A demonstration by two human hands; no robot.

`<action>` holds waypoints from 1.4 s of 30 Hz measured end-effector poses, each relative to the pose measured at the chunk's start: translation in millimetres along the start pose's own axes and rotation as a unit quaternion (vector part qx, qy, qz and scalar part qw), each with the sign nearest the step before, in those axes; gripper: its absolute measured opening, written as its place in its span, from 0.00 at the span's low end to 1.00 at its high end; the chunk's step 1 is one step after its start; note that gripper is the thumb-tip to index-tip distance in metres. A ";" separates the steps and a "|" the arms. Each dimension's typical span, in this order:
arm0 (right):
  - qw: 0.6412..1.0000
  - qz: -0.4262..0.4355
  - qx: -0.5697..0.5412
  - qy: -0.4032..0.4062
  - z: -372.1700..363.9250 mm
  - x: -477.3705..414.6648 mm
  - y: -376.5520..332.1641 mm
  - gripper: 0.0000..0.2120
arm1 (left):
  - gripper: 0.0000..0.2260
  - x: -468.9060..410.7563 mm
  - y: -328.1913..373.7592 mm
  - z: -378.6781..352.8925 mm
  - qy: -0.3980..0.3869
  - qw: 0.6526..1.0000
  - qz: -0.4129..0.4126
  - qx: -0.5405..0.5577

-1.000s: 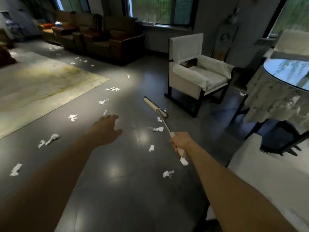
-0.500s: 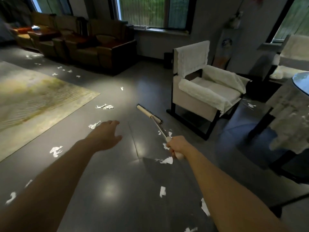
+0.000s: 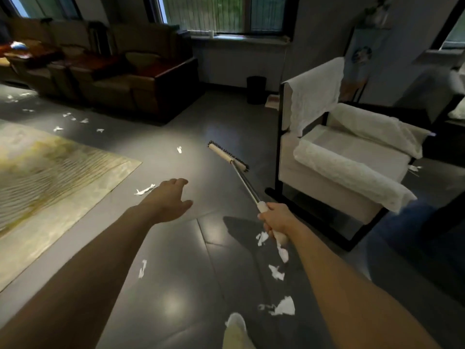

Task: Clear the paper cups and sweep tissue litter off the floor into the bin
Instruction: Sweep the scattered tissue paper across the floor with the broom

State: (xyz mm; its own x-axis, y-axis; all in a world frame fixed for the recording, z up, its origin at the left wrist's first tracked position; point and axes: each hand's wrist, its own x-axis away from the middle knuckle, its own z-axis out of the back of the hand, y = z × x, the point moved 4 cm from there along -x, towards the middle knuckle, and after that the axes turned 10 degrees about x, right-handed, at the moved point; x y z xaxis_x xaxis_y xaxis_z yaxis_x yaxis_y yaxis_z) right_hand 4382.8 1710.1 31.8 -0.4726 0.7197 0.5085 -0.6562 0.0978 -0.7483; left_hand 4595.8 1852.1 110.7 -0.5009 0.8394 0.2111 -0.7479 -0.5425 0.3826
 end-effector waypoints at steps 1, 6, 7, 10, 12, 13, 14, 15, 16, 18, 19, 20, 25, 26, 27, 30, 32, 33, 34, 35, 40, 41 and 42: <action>1.000 -0.004 -0.011 -0.002 2.3 -27.4 -18.4 0.10 | 0.28 -32.5 -3.7 11.6 -0.002 1.000 0.001 0.001; 1.000 -0.013 -0.025 0.006 20.7 -147.7 -116.5 0.05 | 0.28 -175.7 -13.4 66.5 0.007 1.000 -0.020 0.017; 0.999 -0.018 -0.026 0.010 23.0 -171.6 -133.9 0.05 | 0.28 -202.9 -17.9 74.9 0.004 1.000 -0.022 0.018; 0.999 -0.031 -0.032 0.029 28.6 -246.3 -177.5 0.10 | 0.28 -291.4 -34.8 99.5 0.000 1.000 -0.025 0.018; 0.997 -0.039 -0.050 0.043 32.0 -299.5 -203.9 0.14 | 0.28 -356.8 -46.1 113.6 -0.002 0.999 -0.036 0.017; 0.996 -0.046 -0.062 0.049 33.4 -328.3 -217.0 0.15 | 0.28 -391.4 -50.3 121.5 -0.001 0.999 -0.046 0.013; 0.994 -0.054 -0.078 0.057 35.3 -356.9 -230.6 0.15 | 0.28 -426.2 -53.2 129.8 0.002 0.998 -0.056 0.010; 0.991 -0.063 -0.096 0.066 37.8 -385.7 -245.1 0.16 | 0.27 -461.4 -55.1 137.8 0.005 0.998 -0.063 0.012; 0.988 -0.071 -0.117 0.074 40.3 -416.1 -260.4 0.15 | 0.27 -496.9 -56.4 146.4 0.006 0.997 -0.070 0.014; 0.979 -0.091 -0.160 0.091 47.8 -471.4 -290.3 0.13 | 0.27 -565.9 -53.6 163.7 -0.005 0.996 -0.089 0.003; 0.974 -0.102 -0.178 0.097 53.3 -495.7 -305.1 0.12 | 0.28 -600.1 -50.4 171.4 -0.013 0.995 -0.101 -0.004; 0.969 -0.110 -0.194 0.102 60.2 -519.3 -318.7 0.11 | 0.28 -634.6 -46.1 178.3 -0.020 0.994 -0.111 -0.009; 0.949 -0.142 -0.235 0.153 105.3 -618.8 -353.2 0.06 | 0.29 -787.7 -8.7 190.9 -0.077 0.984 -0.158 -0.016; 0.945 -0.148 -0.240 0.165 116.8 -638.2 -356.2 0.06 | 0.29 -816.2 1.6 189.5 -0.088 0.982 -0.167 -0.018; 0.940 -0.156 -0.246 0.178 129.7 -658.2 -358.9 0.06 | 0.29 -844.3 12.6 187.1 -0.098 0.980 -0.173 -0.018; 0.926 -0.174 -0.268 0.204 174.8 -725.6 -367.3 0.06 | 0.29 -931.3 50.2 178.7 -0.128 0.971 -0.198 -0.030; 0.910 -0.194 -0.290 0.226 211.9 -776.3 -372.1 0.07 | 0.28 -994.7 78.6 174.9 -0.135 0.966 -0.214 -0.042; 0.903 -0.199 -0.299 0.236 229.4 -798.2 -374.3 0.07 | 0.28 -1021.8 92.2 173.9 -0.139 0.964 -0.221 -0.045; 0.897 -0.205 -0.308 0.242 248.5 -822.0 -377.9 0.07 | 0.28 -1052.1 108.8 173.3 -0.146 0.961 -0.228 -0.050; 0.892 -0.209 -0.317 0.245 269.3 -845.3 -383.0 0.06 | 0.28 -1084.3 127.3 172.6 -0.151 0.958 -0.237 -0.052; 0.876 -0.215 -0.328 0.281 361.9 -924.9 -401.5 0.07 | 0.29 -1208.9 222.6 166.5 -0.190 0.939 -0.281 -0.061; 0.873 -0.211 -0.333 0.287 382.1 -939.2 -405.5 0.09 | 0.29 -1231.0 242.3 164.4 -0.194 0.934 -0.292 -0.062; 0.867 -0.212 -0.342 0.295 403.0 -954.4 -407.6 0.09 | 0.29 -1252.8 262.2 161.6 -0.200 0.929 -0.303 -0.066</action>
State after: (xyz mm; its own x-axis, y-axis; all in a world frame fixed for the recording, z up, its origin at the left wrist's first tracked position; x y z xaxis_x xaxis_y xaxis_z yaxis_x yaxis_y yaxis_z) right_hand 4864.3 706.3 23.2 0.2403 0.7263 0.6440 -0.1004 0.6784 -0.7277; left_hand 5097.6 663.8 91.9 0.2125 0.9231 0.3206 -0.9001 0.0573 0.4319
